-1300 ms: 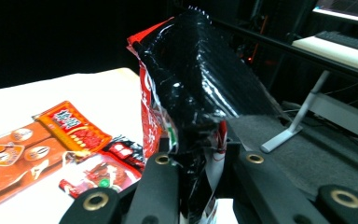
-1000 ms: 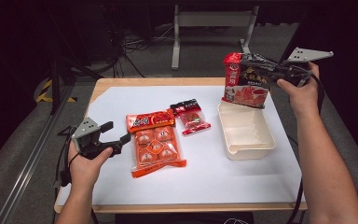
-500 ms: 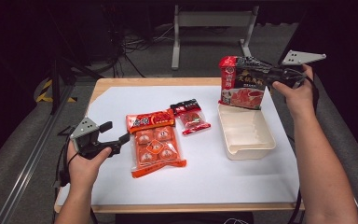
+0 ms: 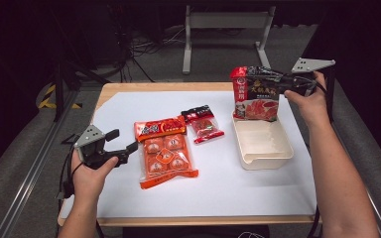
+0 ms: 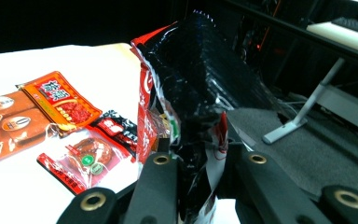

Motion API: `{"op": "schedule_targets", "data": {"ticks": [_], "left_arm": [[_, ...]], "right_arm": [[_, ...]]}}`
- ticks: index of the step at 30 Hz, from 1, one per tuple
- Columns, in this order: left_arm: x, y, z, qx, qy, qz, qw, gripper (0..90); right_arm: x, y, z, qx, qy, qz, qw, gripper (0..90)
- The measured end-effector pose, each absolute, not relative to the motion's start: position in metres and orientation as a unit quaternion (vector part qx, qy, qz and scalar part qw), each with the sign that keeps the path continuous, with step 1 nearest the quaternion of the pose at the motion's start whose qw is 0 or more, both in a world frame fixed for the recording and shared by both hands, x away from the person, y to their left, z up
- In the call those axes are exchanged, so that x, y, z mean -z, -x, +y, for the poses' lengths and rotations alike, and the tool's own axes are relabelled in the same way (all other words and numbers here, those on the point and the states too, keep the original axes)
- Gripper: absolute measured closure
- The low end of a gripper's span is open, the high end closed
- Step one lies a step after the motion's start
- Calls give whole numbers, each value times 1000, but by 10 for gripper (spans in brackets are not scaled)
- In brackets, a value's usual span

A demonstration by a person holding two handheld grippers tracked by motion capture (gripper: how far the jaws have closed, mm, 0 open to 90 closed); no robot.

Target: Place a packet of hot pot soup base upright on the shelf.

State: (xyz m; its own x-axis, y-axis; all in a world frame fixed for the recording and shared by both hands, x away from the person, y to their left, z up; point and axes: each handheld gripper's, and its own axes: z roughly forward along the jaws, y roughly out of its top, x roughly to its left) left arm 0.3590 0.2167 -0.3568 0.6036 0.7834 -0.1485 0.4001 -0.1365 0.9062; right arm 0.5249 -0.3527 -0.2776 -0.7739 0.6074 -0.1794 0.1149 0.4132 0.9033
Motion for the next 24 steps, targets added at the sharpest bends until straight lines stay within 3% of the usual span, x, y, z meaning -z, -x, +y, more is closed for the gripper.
{"op": "schedule_targets", "data": {"ticks": [24], "left_arm": [[359, -361, 217, -180, -731, 406, 518, 177]], "right_arm": [[292, -529, -349, -473, -265, 807, 234, 821]]}}
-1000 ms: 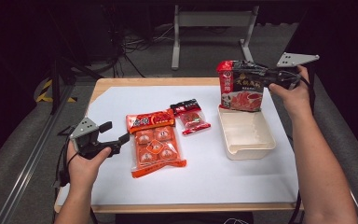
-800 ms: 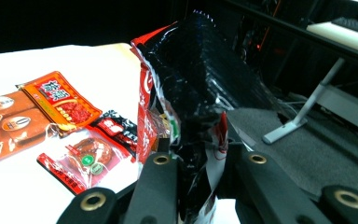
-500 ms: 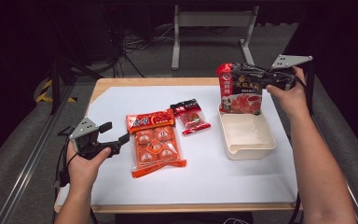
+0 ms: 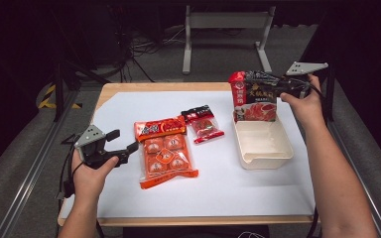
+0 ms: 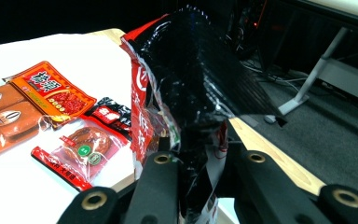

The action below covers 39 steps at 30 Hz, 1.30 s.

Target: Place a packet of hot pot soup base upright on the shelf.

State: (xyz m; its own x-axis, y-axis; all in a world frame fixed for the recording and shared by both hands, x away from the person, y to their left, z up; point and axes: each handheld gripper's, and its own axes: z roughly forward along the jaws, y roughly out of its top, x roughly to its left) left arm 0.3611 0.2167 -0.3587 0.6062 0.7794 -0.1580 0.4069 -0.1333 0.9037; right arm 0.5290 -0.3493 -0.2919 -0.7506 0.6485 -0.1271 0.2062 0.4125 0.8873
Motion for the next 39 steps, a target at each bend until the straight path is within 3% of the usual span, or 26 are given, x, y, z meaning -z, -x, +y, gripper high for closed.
{"op": "schedule_targets", "data": {"ticks": [14, 21, 39], "left_arm": [[357, -360, 216, -178, -731, 404, 520, 176], [357, -360, 217, -179, -729, 405, 522, 176], [357, -361, 217, -177, -730, 404, 522, 176]], "right_arm": [[299, -528, -350, -474, -312, 794, 217, 819], [322, -530, -359, -505, -332, 774, 190, 816], [318, -511, -363, -441, -404, 769, 225, 788]]}}
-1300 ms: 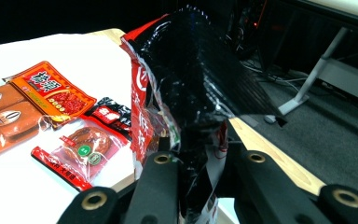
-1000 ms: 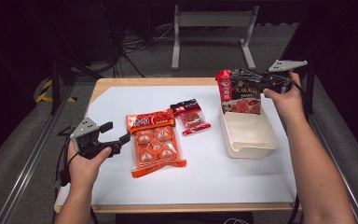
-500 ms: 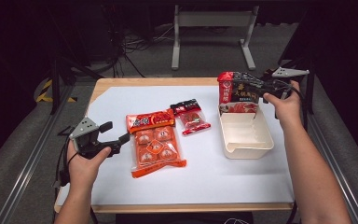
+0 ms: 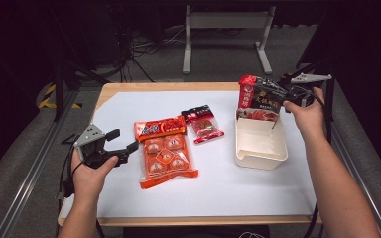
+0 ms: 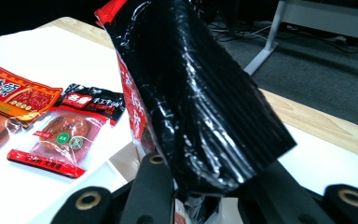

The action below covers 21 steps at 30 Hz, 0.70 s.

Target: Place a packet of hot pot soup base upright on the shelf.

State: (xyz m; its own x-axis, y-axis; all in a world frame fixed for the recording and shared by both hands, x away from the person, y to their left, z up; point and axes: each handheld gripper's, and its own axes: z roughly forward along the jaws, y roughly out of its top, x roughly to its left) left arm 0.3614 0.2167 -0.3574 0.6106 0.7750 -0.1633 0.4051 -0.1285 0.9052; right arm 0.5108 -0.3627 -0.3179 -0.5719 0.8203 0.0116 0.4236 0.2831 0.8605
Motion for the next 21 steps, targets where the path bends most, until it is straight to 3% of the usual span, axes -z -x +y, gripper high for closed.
{"op": "schedule_targets", "data": {"ticks": [21], "left_arm": [[360, -367, 210, -169, -736, 402, 518, 175]], "right_arm": [[321, -525, -371, -500, -306, 786, 195, 799]]}}
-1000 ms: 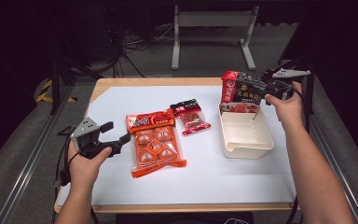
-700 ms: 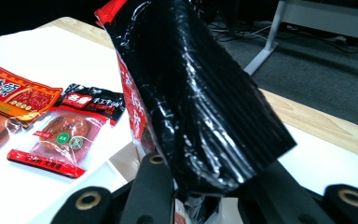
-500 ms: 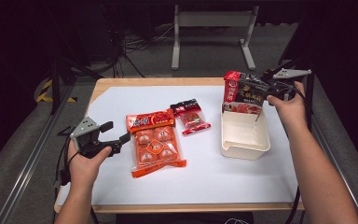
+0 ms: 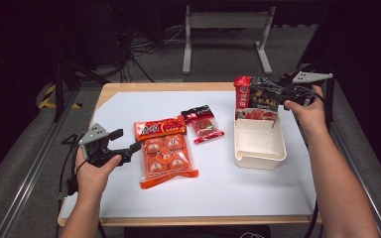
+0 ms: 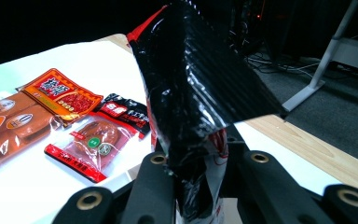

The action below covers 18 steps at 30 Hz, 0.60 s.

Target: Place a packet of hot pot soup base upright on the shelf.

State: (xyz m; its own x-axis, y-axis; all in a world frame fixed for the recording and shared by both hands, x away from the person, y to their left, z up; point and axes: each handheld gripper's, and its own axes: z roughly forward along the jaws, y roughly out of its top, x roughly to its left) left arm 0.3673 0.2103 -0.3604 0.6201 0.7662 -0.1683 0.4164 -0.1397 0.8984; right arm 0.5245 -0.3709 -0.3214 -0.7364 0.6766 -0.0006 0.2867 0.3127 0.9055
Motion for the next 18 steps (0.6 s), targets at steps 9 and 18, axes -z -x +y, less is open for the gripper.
{"op": "schedule_targets", "data": {"ticks": [9, 18], "left_arm": [[363, -370, 214, -168, -734, 408, 516, 174], [364, -376, 212, -163, -737, 409, 513, 171]], "right_arm": [[313, -511, -374, -442, -330, 801, 233, 602], [291, -478, -390, -455, -370, 764, 269, 390]]}}
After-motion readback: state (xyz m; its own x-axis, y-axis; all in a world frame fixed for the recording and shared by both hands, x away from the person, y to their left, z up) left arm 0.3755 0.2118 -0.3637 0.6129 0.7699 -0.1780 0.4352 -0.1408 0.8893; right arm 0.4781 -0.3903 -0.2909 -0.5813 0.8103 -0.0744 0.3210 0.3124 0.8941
